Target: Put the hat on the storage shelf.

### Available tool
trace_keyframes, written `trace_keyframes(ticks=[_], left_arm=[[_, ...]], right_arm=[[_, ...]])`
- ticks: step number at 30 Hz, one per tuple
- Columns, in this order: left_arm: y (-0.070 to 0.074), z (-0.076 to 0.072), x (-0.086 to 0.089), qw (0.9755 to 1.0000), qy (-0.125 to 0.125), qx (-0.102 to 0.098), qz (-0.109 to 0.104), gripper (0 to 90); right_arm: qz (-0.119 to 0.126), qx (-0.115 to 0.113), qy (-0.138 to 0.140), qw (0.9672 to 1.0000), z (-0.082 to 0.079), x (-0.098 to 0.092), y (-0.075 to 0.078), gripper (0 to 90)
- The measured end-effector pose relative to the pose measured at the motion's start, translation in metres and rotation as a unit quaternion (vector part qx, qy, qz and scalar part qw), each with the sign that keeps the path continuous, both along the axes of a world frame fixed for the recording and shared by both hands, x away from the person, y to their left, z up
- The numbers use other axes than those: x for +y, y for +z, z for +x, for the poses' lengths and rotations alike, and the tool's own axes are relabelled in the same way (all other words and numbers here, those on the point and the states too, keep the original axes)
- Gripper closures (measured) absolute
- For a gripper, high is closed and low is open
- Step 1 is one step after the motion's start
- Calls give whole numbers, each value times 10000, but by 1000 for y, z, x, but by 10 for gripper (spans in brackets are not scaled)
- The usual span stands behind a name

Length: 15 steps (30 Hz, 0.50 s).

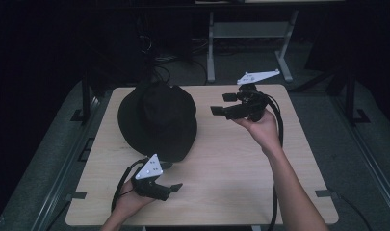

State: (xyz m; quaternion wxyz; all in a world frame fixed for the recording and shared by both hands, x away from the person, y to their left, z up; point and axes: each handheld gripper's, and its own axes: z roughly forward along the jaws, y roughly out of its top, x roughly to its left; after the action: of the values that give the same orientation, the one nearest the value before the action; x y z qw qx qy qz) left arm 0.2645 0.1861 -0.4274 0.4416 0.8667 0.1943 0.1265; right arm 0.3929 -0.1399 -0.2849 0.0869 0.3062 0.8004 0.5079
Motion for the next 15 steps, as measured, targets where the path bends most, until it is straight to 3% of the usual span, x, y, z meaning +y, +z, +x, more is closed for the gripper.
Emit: trace_keyframes(ticks=[15], left_arm=[[0, -1, 0, 10000, 26, -3, -49, 217]], right_arm=[[-17, 89, -110, 9999, -19, -20, -16, 217]])
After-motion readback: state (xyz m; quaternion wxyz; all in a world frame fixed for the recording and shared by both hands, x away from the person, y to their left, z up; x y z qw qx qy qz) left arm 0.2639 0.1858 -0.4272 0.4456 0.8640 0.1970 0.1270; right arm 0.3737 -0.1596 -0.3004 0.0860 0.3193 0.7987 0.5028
